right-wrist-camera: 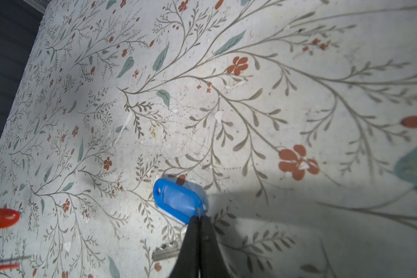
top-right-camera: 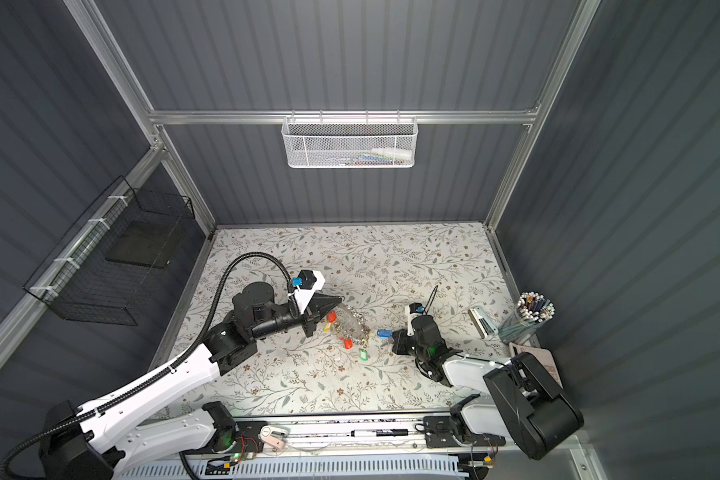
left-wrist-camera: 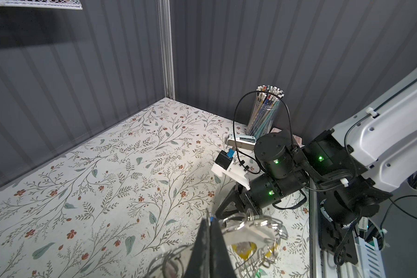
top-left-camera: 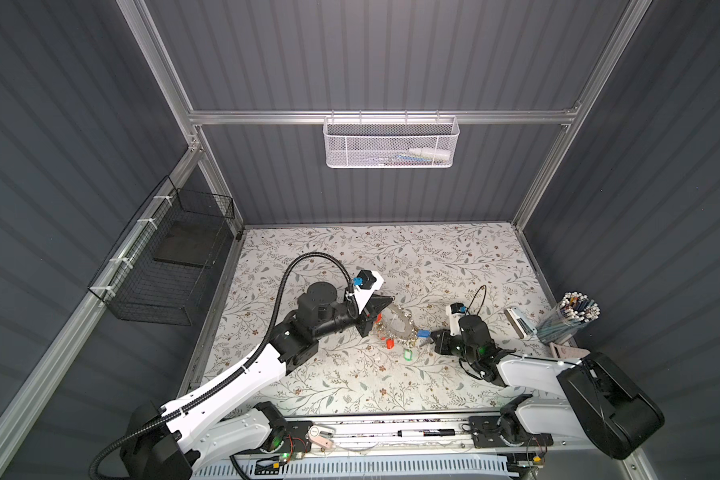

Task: Put the keys on the keyring
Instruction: 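Lower the blue-tag key to the table and open the right gripper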

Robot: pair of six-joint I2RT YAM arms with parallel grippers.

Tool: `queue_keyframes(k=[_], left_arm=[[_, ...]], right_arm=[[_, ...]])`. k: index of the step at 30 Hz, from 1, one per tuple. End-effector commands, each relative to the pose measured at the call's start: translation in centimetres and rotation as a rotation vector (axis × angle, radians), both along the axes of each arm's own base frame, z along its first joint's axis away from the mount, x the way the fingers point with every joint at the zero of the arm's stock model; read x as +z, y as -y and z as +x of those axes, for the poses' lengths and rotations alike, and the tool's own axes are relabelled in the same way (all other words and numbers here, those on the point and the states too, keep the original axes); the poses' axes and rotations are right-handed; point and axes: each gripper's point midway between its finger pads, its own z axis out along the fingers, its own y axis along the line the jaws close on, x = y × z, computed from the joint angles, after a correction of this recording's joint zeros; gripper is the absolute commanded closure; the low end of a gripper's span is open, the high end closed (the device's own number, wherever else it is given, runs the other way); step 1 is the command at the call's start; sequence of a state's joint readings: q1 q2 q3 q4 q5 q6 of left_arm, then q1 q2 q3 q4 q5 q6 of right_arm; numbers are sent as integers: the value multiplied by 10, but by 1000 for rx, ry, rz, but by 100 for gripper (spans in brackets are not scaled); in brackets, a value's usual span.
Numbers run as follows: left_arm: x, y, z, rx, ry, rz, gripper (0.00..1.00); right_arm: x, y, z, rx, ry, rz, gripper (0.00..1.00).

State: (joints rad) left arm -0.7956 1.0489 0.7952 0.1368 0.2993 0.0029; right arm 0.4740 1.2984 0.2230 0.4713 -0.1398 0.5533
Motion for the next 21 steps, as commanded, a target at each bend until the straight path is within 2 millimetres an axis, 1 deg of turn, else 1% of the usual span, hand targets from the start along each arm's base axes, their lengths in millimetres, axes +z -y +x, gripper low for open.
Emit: queue_keyframes(k=[1,6,15,19,21], left_arm=[[26,1,-3,-16,56,-70,100],[25,1,-3,-20,52,-68,100],[24,0,-4,-19,52,-67,100],[25,0,-4,-16,53,-70,100],[25,0,-3,-15,57,-65,100]], right_arm=[[6,-5,1,15,11,14,89],[14,-6,0,24,25,24,81],[33,1,1,2,58,8,69],[56,3,4,-4,104,32,66],[75,6,8,-10,147,54,64]])
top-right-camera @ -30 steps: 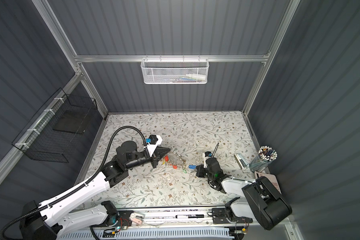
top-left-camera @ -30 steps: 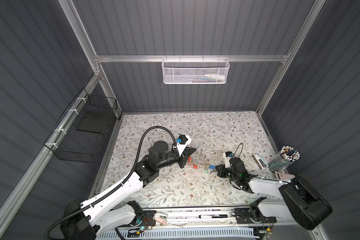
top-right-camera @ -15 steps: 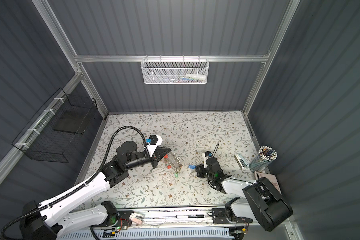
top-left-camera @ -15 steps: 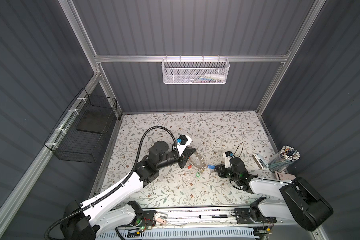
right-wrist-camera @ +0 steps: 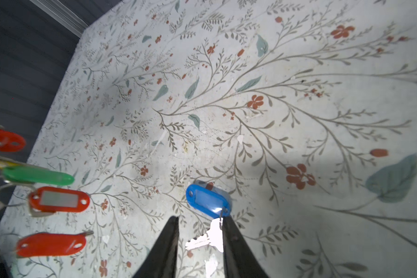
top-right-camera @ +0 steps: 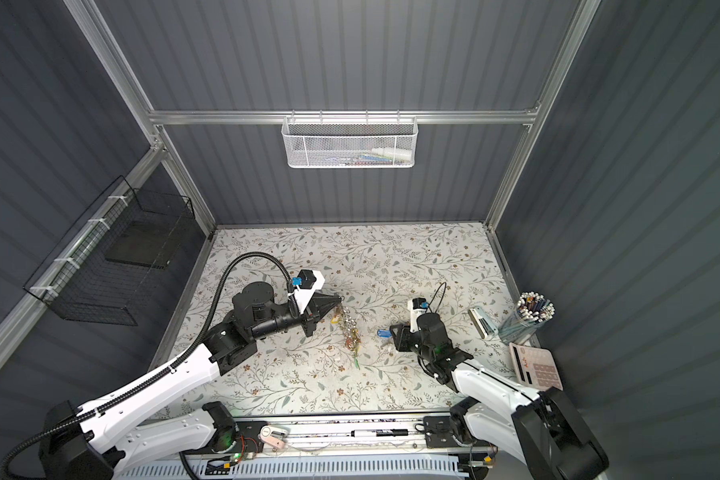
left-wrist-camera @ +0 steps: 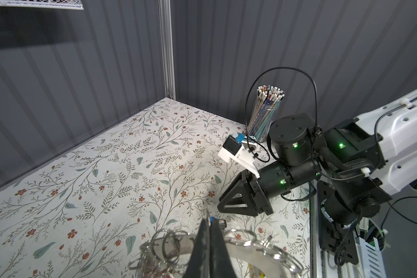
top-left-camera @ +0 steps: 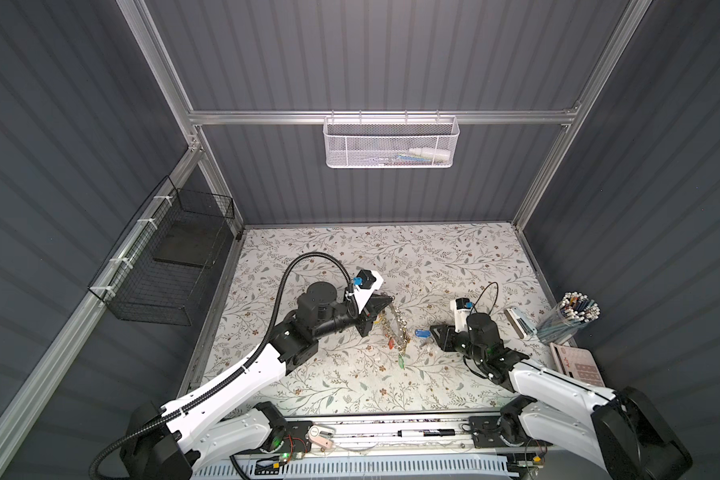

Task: Put the keys on the keyring
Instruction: 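Lower the blue-tag key to the table and open the right gripper, then raise the right gripper toward the ring plate held by the left gripper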

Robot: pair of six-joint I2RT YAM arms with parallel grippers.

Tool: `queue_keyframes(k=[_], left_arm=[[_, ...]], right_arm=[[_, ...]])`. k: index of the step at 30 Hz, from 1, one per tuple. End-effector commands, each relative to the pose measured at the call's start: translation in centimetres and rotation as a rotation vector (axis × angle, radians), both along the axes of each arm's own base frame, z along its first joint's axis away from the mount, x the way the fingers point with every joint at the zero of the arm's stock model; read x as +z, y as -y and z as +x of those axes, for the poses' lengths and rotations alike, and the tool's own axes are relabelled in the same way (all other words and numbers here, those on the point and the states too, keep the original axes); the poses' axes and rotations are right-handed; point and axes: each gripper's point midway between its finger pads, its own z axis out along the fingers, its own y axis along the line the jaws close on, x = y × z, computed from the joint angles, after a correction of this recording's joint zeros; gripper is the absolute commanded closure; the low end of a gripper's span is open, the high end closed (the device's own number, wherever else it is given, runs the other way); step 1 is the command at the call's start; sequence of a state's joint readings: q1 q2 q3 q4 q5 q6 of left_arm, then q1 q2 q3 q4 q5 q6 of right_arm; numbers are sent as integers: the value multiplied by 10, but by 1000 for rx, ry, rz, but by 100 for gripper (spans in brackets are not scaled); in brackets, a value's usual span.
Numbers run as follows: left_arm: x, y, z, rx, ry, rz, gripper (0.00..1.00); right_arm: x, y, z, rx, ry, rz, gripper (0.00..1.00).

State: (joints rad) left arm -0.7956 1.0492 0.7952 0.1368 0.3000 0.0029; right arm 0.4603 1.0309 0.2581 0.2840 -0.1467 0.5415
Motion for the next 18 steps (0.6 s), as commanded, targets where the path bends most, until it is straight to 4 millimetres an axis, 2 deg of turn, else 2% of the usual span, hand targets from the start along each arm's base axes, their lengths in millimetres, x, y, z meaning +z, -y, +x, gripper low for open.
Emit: queue_keyframes(k=[1,3,6,8,11,13,18], left_arm=[[25,-1,-3,-14,64,-61,100],[22,1,-7,-48,83,-42,100],[26,2,-18,-109,124,-38,100],[29,1,-23,-135,153,-49,100],[28,2,-27,-161,171,-31,100],[24,3,-27,-177,175,-10,100],[25,7,-24,-239,150,-16,100]], right_arm=[[33,6,9,-13,60,20,63],[64,6,13,5,130,57,60],[119,-7,13,99,258,104,55],[157,-21,6,205,349,141,54],[199,-35,-5,322,452,178,54],[223,-47,-15,420,501,215,55],[249,-71,-32,615,525,301,56]])
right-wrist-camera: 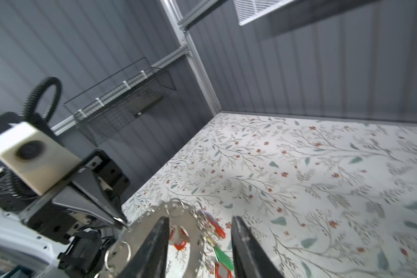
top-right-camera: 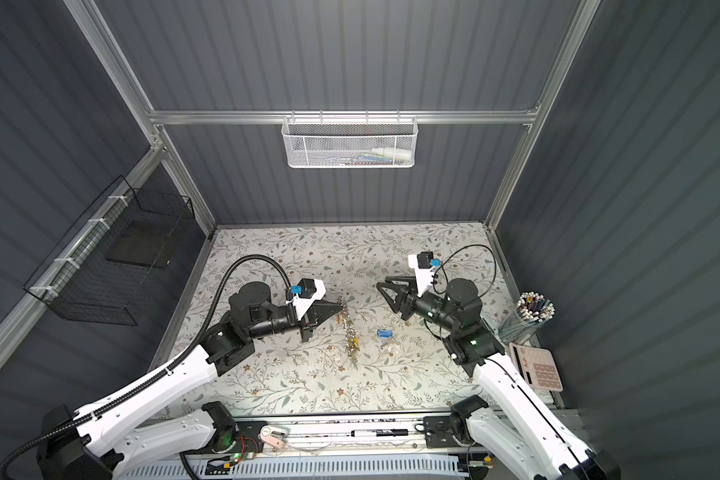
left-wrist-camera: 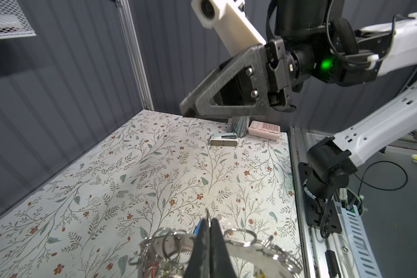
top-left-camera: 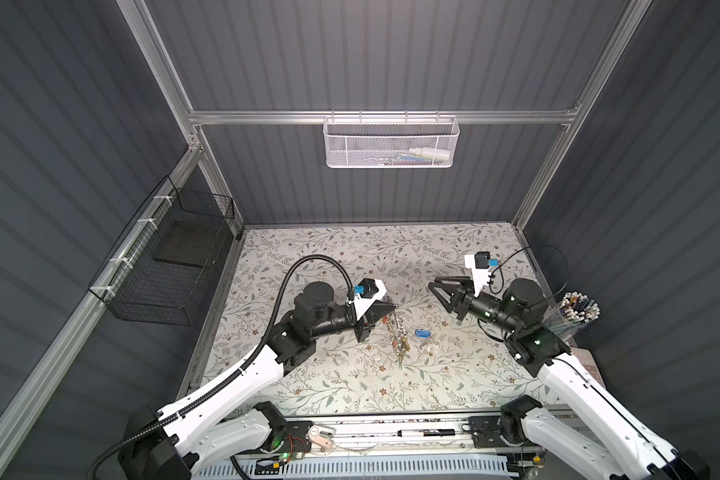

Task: Put the keys on the keyring
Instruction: 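Raise the right gripper toward the ring plate held by the left gripper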

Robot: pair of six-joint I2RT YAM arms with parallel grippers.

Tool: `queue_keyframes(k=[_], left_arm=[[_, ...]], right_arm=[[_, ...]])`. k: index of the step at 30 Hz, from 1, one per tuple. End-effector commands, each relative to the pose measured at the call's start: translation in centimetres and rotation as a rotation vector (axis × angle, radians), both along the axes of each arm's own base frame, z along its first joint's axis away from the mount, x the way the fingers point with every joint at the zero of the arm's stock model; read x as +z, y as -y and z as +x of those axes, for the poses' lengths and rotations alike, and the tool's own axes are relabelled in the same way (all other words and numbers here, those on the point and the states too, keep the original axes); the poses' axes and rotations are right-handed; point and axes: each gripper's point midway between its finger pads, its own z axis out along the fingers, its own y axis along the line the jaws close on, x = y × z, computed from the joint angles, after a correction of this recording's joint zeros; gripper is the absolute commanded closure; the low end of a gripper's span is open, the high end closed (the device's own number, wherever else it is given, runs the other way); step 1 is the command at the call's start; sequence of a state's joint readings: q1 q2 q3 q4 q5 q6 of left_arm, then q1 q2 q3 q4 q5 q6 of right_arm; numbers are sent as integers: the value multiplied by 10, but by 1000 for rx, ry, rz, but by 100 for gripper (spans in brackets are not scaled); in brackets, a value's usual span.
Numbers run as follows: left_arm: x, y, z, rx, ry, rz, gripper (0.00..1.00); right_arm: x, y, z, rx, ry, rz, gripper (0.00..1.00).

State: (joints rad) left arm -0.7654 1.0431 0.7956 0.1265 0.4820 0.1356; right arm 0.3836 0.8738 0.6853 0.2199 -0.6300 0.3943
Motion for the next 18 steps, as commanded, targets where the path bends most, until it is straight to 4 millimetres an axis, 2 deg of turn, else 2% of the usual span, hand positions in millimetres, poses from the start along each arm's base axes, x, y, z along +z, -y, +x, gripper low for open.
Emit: queue_keyframes(k=[1,5,10,18], left_arm=[[24,5,-2,-86,44,-42,100],[29,9,-2,-138,17,-67,100],[31,10,-1,-177,-18,-79,100],[37,8,9,-215,-59,-120,100]], right_arm=[[13,-23,-27,222,43,18,56],[7,-39,-38,318,36,-6,56],[-4,-50,-46,388,-2,-18,58],[-8,-56,-38,397,-22,-34,62]])
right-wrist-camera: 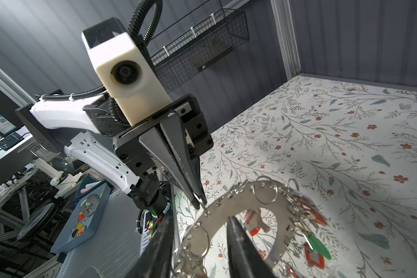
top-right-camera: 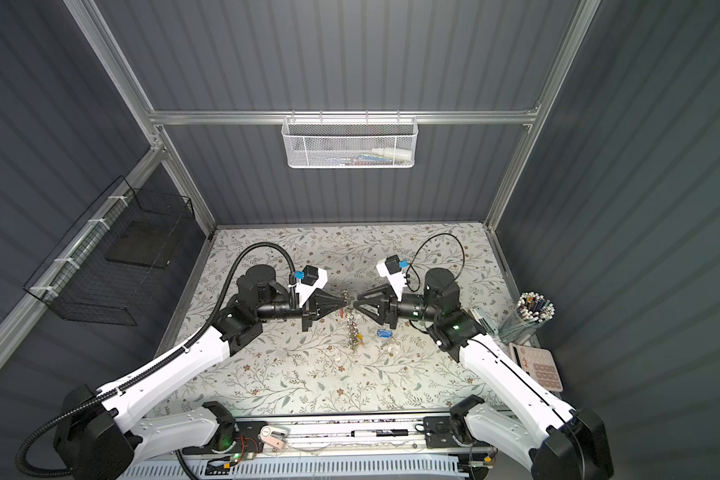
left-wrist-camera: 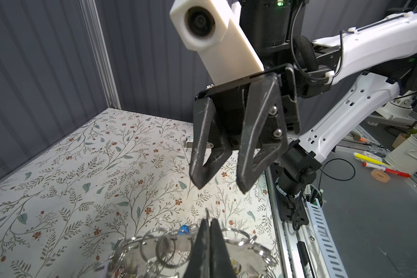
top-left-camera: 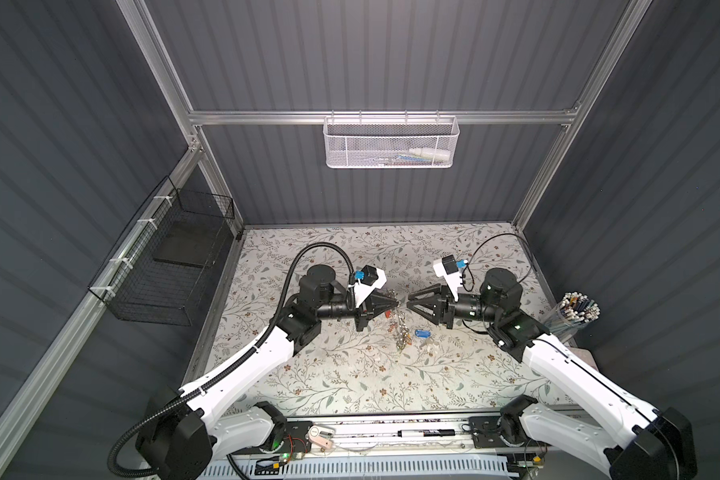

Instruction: Put the keys on the keyring

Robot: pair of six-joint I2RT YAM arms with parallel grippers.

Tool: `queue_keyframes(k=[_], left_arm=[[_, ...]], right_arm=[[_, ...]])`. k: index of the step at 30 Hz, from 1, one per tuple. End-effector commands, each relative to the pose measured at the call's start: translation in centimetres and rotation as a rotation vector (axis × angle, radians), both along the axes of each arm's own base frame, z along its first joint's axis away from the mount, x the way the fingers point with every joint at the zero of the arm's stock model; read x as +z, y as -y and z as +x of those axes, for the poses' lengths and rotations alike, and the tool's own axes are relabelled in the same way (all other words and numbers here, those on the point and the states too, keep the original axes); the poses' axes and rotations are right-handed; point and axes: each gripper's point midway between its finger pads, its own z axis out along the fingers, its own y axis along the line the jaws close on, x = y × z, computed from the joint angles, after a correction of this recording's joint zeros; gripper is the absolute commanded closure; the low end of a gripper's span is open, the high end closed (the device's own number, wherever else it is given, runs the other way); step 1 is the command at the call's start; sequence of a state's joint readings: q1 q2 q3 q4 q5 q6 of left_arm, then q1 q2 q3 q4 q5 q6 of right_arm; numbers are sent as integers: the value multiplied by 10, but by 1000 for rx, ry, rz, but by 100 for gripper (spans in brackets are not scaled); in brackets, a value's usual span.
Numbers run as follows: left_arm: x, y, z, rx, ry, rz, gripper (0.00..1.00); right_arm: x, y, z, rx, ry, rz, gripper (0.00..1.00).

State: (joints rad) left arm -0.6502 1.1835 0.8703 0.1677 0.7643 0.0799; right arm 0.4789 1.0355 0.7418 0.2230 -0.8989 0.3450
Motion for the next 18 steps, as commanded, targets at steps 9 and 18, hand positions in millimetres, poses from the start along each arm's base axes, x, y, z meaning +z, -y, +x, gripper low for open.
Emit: queue_keyframes(k=[9,18], left_arm=[[38,7,-4,-121,5,-113,100],[37,8,-3,-122,-5,-110,100]], right_arm=[[9,-11,1,54,24,5,67],[8,-14,3,60,22,1,80]])
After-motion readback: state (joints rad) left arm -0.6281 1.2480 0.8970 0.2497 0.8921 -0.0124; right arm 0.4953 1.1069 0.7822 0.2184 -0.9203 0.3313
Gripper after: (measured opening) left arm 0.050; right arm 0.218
